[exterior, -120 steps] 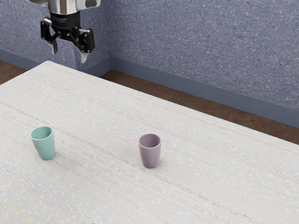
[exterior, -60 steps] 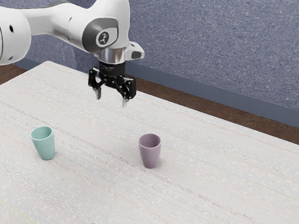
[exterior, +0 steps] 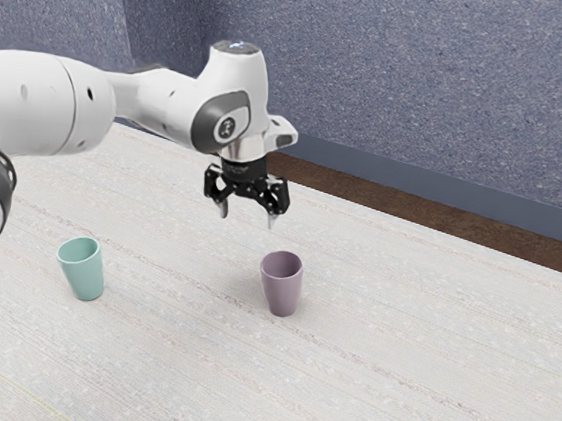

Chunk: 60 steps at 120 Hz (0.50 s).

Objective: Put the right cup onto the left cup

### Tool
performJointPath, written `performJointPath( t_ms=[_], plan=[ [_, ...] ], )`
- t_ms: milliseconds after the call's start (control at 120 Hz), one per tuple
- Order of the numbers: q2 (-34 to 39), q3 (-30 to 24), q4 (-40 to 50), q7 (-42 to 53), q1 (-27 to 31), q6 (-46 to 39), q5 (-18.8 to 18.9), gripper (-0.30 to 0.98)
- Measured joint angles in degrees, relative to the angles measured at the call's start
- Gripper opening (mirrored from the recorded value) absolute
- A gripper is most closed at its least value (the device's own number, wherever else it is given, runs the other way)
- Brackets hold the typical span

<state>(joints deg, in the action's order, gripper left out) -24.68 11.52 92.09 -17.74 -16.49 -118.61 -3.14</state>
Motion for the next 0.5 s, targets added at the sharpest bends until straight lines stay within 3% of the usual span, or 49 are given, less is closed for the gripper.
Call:
performJointPath(
  t_ms=[500],
  plan=[
    [-1.7, -2.4, 3.9, -0.4, -0.1, -1.9, -0.2, 0.69]
  ],
)
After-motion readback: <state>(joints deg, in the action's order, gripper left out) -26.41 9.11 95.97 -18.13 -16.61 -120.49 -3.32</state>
